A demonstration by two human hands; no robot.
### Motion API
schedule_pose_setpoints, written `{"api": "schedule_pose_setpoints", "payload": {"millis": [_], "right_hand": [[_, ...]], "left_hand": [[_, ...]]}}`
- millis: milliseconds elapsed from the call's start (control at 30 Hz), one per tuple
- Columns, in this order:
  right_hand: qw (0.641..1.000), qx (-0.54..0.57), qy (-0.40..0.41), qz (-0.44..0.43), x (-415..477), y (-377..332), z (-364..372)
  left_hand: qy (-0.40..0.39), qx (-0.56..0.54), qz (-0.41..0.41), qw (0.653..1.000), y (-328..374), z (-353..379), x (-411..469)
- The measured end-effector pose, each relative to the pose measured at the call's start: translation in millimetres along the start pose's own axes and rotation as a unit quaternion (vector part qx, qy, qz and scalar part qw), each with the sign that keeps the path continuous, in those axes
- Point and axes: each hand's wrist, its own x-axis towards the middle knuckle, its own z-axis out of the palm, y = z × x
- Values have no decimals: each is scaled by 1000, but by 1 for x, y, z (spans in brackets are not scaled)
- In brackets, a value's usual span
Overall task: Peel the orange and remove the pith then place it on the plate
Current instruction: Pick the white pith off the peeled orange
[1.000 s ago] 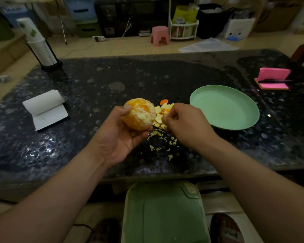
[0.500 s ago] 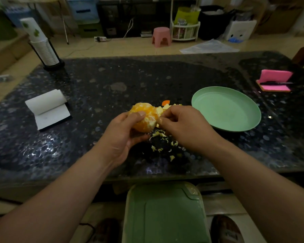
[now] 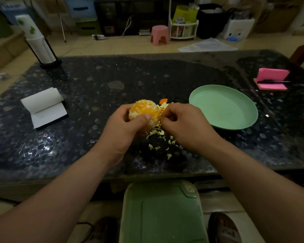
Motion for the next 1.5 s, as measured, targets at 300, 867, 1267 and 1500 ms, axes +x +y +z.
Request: {"api": "schedule_pose_setpoints", "payload": {"millis": [300, 867, 1267, 1500], "right_hand": [[998, 68, 4, 0, 1, 1, -3], [1000, 9, -20, -19, -3, 3, -4], [995, 101, 7, -13, -4, -1, -6], [998, 53, -3, 29, 5, 15, -5]], "left_hand": [[-14, -100, -62, 993, 5, 1, 1], [-32, -17, -21, 999, 3, -2, -1], [-33, -123, -90, 988, 8, -1, -2], [-65, -186, -139, 971, 10, -7, -4]]}}
